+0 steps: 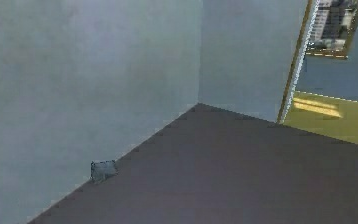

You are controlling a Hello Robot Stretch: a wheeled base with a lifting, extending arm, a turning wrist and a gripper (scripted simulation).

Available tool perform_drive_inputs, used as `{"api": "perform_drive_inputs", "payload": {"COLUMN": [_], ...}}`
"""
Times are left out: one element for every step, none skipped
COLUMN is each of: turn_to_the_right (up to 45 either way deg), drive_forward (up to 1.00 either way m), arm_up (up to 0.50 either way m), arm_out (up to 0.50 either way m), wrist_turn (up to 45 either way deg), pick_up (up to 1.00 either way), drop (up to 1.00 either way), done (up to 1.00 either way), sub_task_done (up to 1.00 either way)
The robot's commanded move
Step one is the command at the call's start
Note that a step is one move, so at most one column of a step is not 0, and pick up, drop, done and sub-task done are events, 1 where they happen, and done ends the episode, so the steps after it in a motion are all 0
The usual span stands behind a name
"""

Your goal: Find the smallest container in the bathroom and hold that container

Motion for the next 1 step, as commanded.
{"api": "perform_drive_inputs", "payload": {"turn_to_the_right": [18.0], "drive_forward": [0.0], "arm_up": [0.0], "arm_out": [0.0], "wrist_turn": [0.0], "pick_up": [0.0], "drop": [0.0], "done": [0.0], "sub_task_done": [0.0]}}
